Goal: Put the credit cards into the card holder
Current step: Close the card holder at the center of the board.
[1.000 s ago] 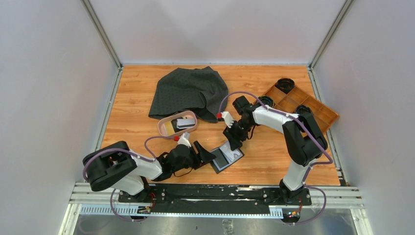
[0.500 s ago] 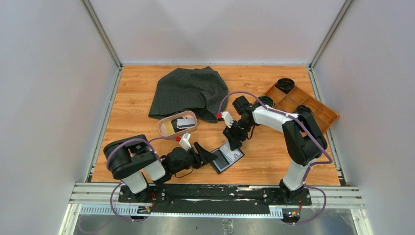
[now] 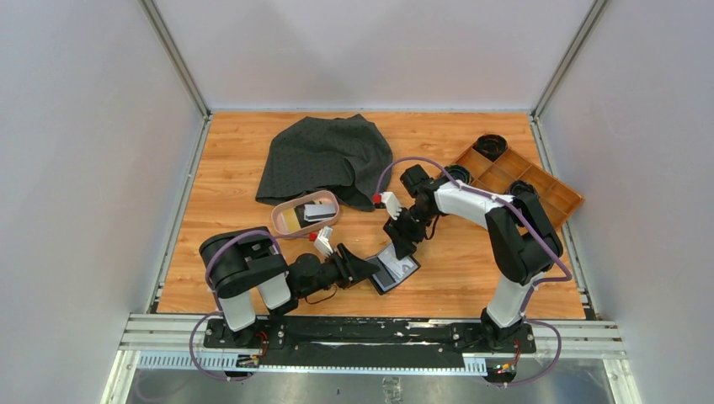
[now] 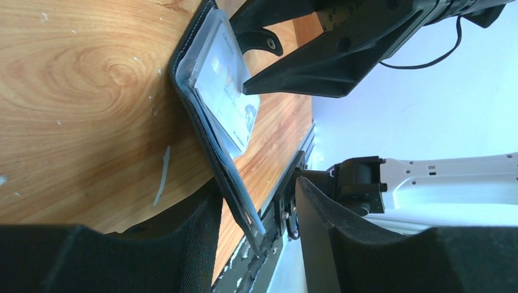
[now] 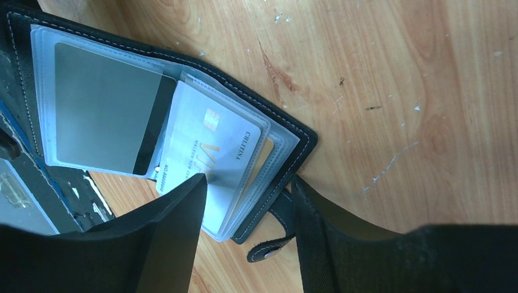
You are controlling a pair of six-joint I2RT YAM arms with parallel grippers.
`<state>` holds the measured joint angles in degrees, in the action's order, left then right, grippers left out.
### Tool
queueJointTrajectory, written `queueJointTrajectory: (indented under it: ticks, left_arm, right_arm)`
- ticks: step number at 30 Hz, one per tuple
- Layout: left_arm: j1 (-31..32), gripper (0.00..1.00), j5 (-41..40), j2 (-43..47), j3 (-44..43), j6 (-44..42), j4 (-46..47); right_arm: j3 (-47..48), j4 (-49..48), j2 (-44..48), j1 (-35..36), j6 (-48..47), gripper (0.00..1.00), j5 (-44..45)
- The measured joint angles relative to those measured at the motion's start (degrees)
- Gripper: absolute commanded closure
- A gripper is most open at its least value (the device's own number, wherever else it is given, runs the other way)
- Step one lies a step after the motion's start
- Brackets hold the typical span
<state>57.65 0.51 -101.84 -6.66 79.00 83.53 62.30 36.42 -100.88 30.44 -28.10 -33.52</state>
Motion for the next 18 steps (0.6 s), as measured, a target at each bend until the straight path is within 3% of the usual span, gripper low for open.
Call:
queueJointTrajectory:
  ticks: [18]
  left_arm:
    - [0.2, 0.51, 2.1, 0.1, -4.0, -0.8, -0.8]
  right_arm:
    - [0.0, 2.6, 2.2, -3.2, -1.4, 0.40, -6.6]
